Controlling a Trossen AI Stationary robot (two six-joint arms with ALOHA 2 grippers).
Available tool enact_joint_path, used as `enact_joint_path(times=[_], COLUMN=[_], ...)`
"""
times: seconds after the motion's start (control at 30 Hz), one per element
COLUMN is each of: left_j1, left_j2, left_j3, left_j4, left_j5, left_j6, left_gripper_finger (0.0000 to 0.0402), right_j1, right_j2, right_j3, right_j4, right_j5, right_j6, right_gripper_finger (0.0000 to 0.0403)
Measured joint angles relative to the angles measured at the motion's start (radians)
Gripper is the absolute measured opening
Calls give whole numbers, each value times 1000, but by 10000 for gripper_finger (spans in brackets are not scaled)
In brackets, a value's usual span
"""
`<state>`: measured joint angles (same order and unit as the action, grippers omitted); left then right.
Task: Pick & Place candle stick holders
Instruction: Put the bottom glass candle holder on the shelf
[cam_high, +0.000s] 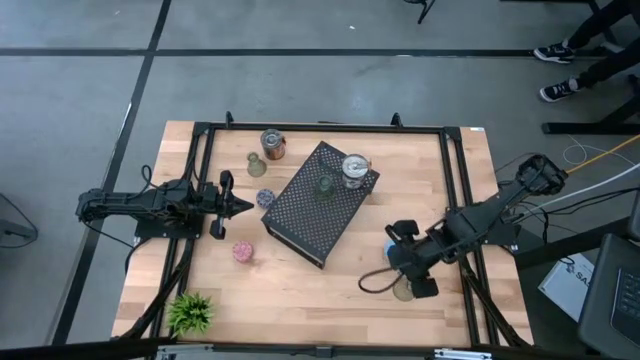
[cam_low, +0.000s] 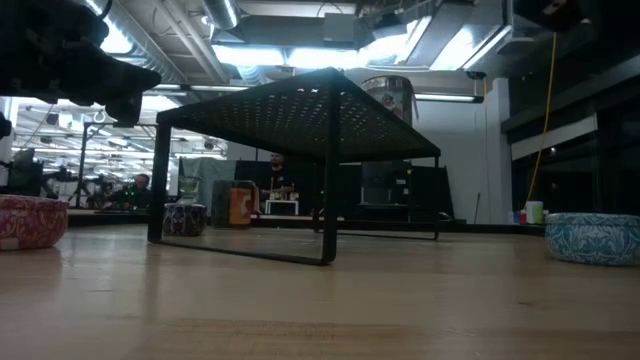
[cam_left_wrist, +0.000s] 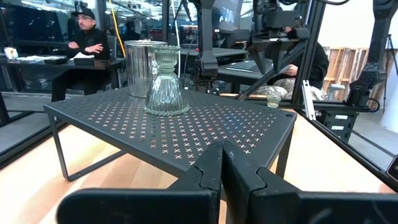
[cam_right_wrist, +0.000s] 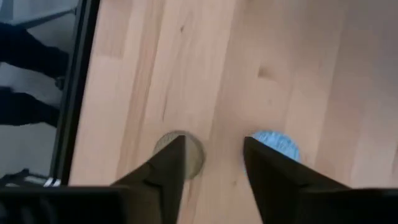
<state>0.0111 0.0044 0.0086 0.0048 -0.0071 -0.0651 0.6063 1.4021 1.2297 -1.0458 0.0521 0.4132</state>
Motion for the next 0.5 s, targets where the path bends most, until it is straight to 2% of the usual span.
enact_joint_path(times=[0.27,0.5], left_j1=[0,0], left_j2=[0,0], left_j3=[0,0], left_j4=[0,0], left_j5=[0,0], left_j6=[0,0], left_gripper_finger=[2,2], right_j1=[124,200], right_j2=[0,0], right_j3=[0,-33], right_j4=[-28,-4], right_j5=[23,26], right_j6=[-1,-1], right_gripper_finger=[277,329])
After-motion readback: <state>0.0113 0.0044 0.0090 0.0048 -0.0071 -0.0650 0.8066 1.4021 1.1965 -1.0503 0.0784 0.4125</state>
